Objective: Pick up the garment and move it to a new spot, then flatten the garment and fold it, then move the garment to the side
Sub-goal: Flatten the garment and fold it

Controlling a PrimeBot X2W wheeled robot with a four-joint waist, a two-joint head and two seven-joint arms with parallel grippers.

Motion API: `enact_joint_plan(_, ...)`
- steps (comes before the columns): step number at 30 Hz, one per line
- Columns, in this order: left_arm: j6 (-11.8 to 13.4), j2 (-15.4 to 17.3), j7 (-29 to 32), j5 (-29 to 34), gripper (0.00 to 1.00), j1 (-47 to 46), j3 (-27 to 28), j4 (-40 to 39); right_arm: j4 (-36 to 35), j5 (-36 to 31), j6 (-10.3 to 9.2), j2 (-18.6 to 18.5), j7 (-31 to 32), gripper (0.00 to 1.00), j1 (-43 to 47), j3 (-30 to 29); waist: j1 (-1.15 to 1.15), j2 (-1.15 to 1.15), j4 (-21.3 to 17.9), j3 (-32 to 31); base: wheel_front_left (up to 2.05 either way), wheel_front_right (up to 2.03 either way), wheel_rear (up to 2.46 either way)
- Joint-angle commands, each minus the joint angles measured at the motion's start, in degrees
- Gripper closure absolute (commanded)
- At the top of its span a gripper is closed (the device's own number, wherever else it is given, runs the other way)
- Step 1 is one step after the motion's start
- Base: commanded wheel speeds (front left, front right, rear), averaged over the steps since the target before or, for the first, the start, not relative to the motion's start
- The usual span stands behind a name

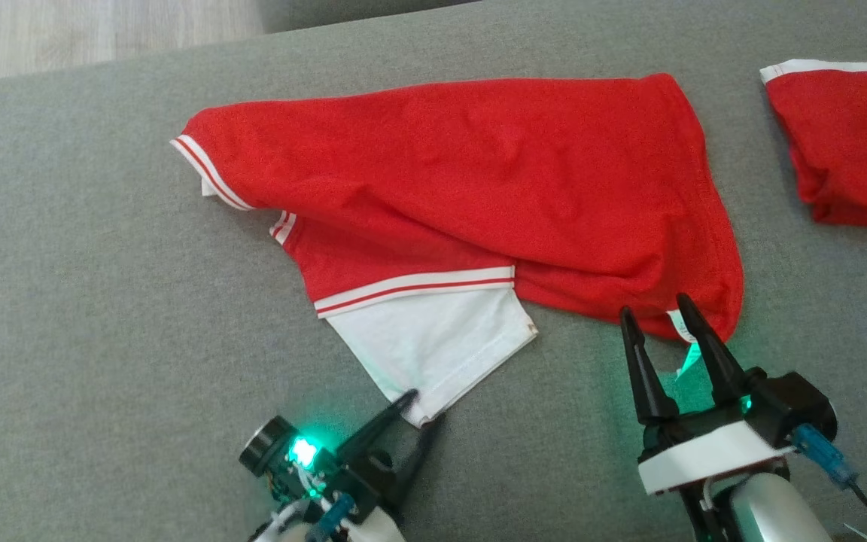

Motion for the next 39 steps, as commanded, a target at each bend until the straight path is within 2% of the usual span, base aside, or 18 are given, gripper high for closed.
enact_joint_plan(1, 0.15, 0.00, 0.08, -0.65, 0.65, -1.55, 1.06, 0.31, -1.92, 0.38, -0.04, -0.67, -0.21, 0.00, -1.14, 1.15, 0.00, 0.00, 0.06, 0.19, 0.00, 0.00, 0.00)
enact_joint_plan(2, 0.18, -0.15, 0.08, -0.68, 1.00, -1.91, 0.94, 0.83, -1.84, 0.38, -0.04, -0.77, -0.21, 0.00, -1.10, 1.10, 0.00, 0.00, 0.13, 0.26, 0.00, 0.00, 0.00)
enact_joint_plan(6, 1.36, -0.36, 0.07, -0.89, 1.00, -2.66, 1.13, 0.38, -1.98, 0.43, -0.04, -1.25, -0.21, 0.00, -0.10, 0.22, 0.00, 0.00, 0.81, 0.19, 0.00, 0.00, 0.00)
enact_joint_plan(11, 6.17, 2.16, 0.07, -1.12, 1.00, -1.61, 4.09, -9.76, -3.26, 1.31, -0.04, -1.54, -0.21, 0.00, 3.15, -3.60, 0.00, 0.00, 2.06, -0.15, 0.00, 0.00, 0.00)
enact_joint_plan(12, 6.17, 2.16, 0.07, -1.12, 1.00, -1.61, 4.09, -9.76, -3.26, 1.31, -0.04, -1.54, -0.21, 0.00, 3.15, -3.60, 0.00, 0.00, 2.06, -0.15, 0.00, 0.00, 0.00)
enact_joint_plan(16, 9.77, 6.20, 0.07, -1.02, 1.00, -0.34, 7.57, -19.24, -4.46, 1.53, -0.04, -1.84, -0.21, 0.00, 5.59, -5.92, 0.00, 0.00, 2.93, -0.50, 0.00, 0.00, 0.00)
enact_joint_plan(23, 13.81, 12.67, 0.06, -0.84, 1.00, 1.09, 13.31, -30.19, -4.45, 1.57, -0.04, -2.09, -0.21, 0.00, 8.32, -5.48, 0.00, 0.00, 3.22, -1.45, 0.00, 0.00, 0.00)
enact_joint_plan(31, 15.83, 16.70, 0.06, -1.73, 1.00, 3.24, 17.18, -34.15, -1.58, 1.10, -0.04, -1.54, -0.21, 0.00, 8.81, -6.24, 0.00, 0.00, 2.48, -2.26, 0.00, 0.00, 0.00)
enact_joint_plan(39, 16.81, 18.33, 0.06, -2.47, 1.00, 4.27, 18.88, -35.10, 0.80, 3.29, -0.04, -1.25, -0.21, 0.00, 7.43, -6.48, 0.00, 0.00, 2.70, -2.01, 0.00, 0.00, 0.00)
